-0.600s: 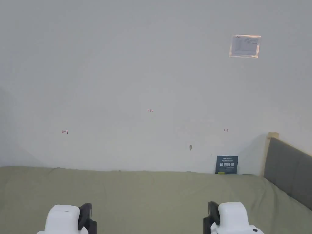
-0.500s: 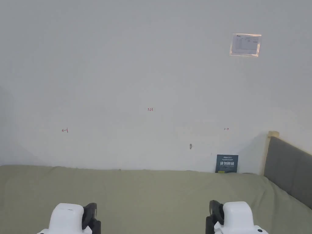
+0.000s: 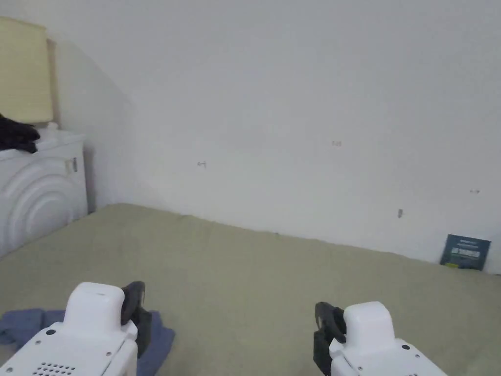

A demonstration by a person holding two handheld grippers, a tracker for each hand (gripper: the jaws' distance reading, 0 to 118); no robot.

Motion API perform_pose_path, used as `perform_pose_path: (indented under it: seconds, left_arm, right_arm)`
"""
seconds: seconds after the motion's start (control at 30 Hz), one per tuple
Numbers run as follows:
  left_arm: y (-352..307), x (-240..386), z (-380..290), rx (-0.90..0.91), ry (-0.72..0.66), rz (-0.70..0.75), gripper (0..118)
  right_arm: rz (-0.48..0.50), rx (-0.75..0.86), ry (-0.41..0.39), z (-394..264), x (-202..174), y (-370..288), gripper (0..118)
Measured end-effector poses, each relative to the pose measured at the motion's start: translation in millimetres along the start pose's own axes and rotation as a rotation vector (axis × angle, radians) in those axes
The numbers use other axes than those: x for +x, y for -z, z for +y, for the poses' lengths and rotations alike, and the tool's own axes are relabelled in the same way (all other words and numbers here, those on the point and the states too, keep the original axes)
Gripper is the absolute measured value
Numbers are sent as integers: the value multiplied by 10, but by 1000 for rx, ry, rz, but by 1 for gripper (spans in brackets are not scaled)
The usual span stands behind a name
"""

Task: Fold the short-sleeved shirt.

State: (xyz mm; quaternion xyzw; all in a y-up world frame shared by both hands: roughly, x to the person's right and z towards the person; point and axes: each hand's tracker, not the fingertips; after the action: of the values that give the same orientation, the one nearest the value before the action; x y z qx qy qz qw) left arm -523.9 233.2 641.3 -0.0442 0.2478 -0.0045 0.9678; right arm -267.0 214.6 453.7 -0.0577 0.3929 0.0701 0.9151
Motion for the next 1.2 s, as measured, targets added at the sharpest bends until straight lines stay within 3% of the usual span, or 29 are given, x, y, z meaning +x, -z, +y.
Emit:
perform_pose_path:
  seconds: [0.13,0.23,0.3,0.4,0.47,0.6,0.63,0.67,0.7,0.73,0.77,0.8,0.83,1.0,1.03,1.07,1.13,1.17,1.2]
  left_arm:
    - [-72,-521,-139,-96,11,66,0]
    - [357,-882,-278,-308,-27,73,0]
    - [855,-1081,-445,-506,-48,66,0]
    - [1680,-1333,-905,-817,-193,-31,0]
    - [2180,-1385,-1231,-987,-147,-15,0]
    - [2758,-1384,-1631,-1101,-242,-50,0]
    - [2854,-1349,-1661,-1076,-215,-46,9]
    - [2905,-1301,-1683,-1047,-201,-39,46]
    - [2966,-1268,-1688,-1022,-203,-46,103]
    - [3054,-1234,-1719,-1002,-228,-56,115]
    - [3122,-1191,-1780,-999,-241,-53,112]
    - [3138,-1191,-1801,-875,-147,11,116]
    - [3231,-1092,-1844,-919,-232,-19,118]
    - [3316,-936,-2194,-1019,-180,62,118]
    - [3333,-909,-2260,-1031,-177,82,116]
    - [3431,-919,-2292,-1072,-168,89,108]
    - [3391,-910,-2261,-1061,-152,115,72]
    - [3335,-917,-2176,-979,-166,106,34]
    - [3364,-979,-2169,-994,-190,95,4]
  right_arm:
    - [79,-9,110,-93,-502,155,0]
    - [81,-47,88,-173,-605,268,0]
    - [75,-72,70,-242,-611,332,0]
    - [52,-118,55,-340,-513,458,0]
    - [33,-142,54,-360,-465,518,0]
    - [13,-177,68,-460,-331,721,0]
    - [12,-191,74,-482,-299,778,0]
    - [21,-211,83,-502,-275,831,0]
    - [26,-220,82,-518,-260,869,0]
    - [19,-223,74,-549,-245,916,0]
    - [9,-228,65,-567,-238,953,0]
    - [13,-236,62,-580,-222,997,0]
    - [16,-250,61,-589,-211,1039,0]
    - [11,-270,25,-653,-157,1104,0]
    - [9,-273,21,-659,-141,1101,0]
    - [6,-276,16,-665,-121,1098,0]
    - [-2,-286,10,-678,-86,1087,0]
    - [-6,-290,8,-679,-66,1074,0]
    - [-6,-290,8,-679,-50,1062,0]
